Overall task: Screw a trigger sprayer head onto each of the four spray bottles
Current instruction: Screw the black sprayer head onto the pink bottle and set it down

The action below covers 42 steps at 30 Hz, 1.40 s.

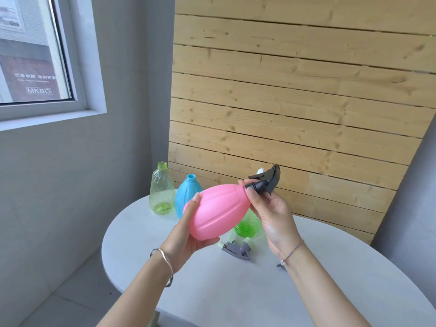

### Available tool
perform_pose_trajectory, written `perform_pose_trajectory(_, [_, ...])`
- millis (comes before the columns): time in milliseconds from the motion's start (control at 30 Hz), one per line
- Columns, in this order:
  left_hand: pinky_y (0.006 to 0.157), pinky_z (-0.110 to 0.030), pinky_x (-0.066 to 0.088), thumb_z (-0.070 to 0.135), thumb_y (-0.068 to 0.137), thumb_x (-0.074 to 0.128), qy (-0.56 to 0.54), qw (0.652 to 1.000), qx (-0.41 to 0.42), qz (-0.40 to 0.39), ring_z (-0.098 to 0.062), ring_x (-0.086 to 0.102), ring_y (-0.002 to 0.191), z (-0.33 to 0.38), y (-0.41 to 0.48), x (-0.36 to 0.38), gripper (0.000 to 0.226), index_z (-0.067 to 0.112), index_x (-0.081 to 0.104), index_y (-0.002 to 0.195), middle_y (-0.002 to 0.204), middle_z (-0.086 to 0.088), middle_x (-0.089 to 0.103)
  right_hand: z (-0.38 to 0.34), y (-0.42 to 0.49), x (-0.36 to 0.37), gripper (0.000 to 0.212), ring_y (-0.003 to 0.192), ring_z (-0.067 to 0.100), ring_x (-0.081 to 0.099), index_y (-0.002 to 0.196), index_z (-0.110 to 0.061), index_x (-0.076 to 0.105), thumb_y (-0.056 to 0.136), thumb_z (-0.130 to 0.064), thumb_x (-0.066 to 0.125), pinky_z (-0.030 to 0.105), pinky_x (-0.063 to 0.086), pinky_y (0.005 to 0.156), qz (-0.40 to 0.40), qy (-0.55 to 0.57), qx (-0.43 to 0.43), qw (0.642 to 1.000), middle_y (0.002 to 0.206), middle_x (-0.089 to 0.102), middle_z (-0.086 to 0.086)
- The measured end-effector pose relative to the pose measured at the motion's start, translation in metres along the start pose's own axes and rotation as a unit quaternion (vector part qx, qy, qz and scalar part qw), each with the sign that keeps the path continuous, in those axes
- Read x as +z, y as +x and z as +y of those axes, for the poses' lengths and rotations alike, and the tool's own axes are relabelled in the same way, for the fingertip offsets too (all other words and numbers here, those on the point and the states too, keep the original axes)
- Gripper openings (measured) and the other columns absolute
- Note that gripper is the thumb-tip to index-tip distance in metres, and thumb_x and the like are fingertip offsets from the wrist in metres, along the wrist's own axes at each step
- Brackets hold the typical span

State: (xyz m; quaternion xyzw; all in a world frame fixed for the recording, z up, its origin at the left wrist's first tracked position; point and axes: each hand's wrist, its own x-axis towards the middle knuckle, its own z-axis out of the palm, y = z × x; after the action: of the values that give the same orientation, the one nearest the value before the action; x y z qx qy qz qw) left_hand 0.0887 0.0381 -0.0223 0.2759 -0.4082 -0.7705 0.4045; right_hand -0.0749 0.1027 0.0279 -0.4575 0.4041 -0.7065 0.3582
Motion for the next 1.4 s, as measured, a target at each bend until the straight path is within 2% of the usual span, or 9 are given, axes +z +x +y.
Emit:
perform_pose_trajectory(167, [0.055,-0.03,0.059,0.058,0.066,0.061,0.002,0.992,0.094,0.083,-0.02,0.072,0.08,0.013,0.003,-0.007,0.056,0.025,0.058,0.112,0.101,-0.007,0.069,0.006,0.017,0.032,0.021,0.101,0.013,0.065,0.089,-0.016,0.073,0.072,-0.028,0.07,0.036,0.044,0.104,0.033,0.003,0.002,0.999,0.103,0.073,0.005])
perform_pose_trajectory(300, [0.072,-0.036,0.06,0.07,0.071,0.058,0.091,0.99,0.061,0.083,-0.024,0.067,0.1,0.023,0.001,-0.021,0.067,0.028,0.054,0.122,0.116,-0.008,0.065,0.014,0.033,0.038,0.022,0.105,0.015,0.066,0.09,-0.019,0.073,0.073,-0.035,0.072,0.04,0.047,0.102,0.03,-0.056,0.025,0.998,0.104,0.074,0.002])
perform_pose_trajectory(433, [0.089,-0.038,0.053,0.057,0.087,0.045,0.258,0.953,0.035,0.154,-0.021,0.062,0.104,0.025,0.006,-0.041,0.066,0.019,0.034,0.14,0.126,-0.003,0.056,0.026,0.058,0.038,0.008,0.083,-0.003,0.066,0.086,-0.023,0.068,0.08,-0.017,0.071,0.02,0.052,0.084,0.008,-0.134,0.003,0.991,0.09,0.072,-0.008])
perform_pose_trajectory(533, [0.101,-0.042,0.044,0.05,0.088,0.051,0.336,0.921,0.047,0.191,-0.025,0.055,0.115,0.024,0.01,-0.053,0.074,0.017,0.019,0.146,0.135,-0.005,0.051,0.048,0.072,0.039,0.012,0.085,0.004,0.066,0.09,-0.02,0.065,0.081,-0.013,0.069,0.014,0.049,0.078,0.008,-0.197,0.002,0.98,0.091,0.07,-0.006])
perform_pose_trajectory(667, [0.084,-0.032,0.046,0.041,0.088,0.057,0.347,0.915,0.062,0.198,-0.018,0.059,0.096,0.025,0.01,-0.061,0.067,0.019,0.026,0.143,0.125,-0.002,0.056,0.077,0.088,0.035,0.018,0.098,0.018,0.065,0.1,-0.012,0.066,0.082,-0.014,0.068,0.028,0.049,0.09,0.016,-0.267,0.022,0.963,0.101,0.071,0.004])
perform_pose_trajectory(800, [0.081,-0.032,0.047,0.038,0.089,0.056,0.356,0.907,0.069,0.213,-0.017,0.059,0.093,0.031,0.012,-0.07,0.051,0.019,0.04,0.134,0.115,0.0,0.058,0.091,0.101,0.031,0.018,0.099,0.02,0.064,0.1,-0.012,0.065,0.082,-0.015,0.067,0.027,0.047,0.087,0.015,-0.314,0.023,0.949,0.103,0.071,0.005])
perform_pose_trajectory(933, [0.067,-0.022,0.047,0.035,0.09,0.056,0.374,0.899,0.078,0.216,-0.007,0.059,0.084,0.031,0.014,-0.071,0.043,0.02,0.046,0.129,0.111,0.0,0.06,0.098,0.107,0.027,0.018,0.099,0.024,0.064,0.1,-0.009,0.065,0.082,-0.012,0.066,0.033,0.048,0.089,0.02,-0.34,0.025,0.94,0.104,0.071,0.01])
perform_pose_trajectory(1100, [0.071,-0.026,0.048,0.034,0.09,0.056,0.372,0.899,0.075,0.219,-0.014,0.061,0.088,0.031,0.018,-0.069,0.043,0.019,0.046,0.129,0.111,0.0,0.06,0.101,0.11,0.021,0.019,0.101,0.025,0.064,0.102,-0.007,0.064,0.083,-0.012,0.065,0.038,0.048,0.093,0.025,-0.34,0.027,0.94,0.106,0.07,0.012])
perform_pose_trajectory(1400, [0.083,-0.036,0.051,0.036,0.09,0.057,0.37,0.899,0.065,0.223,-0.021,0.063,0.096,0.031,0.018,-0.071,0.041,0.021,0.047,0.126,0.107,0.0,0.061,0.1,0.112,0.017,0.022,0.105,0.024,0.06,0.107,-0.01,0.061,0.087,-0.019,0.061,0.035,0.045,0.093,0.011,-0.368,0.051,0.928,0.11,0.068,0.009])
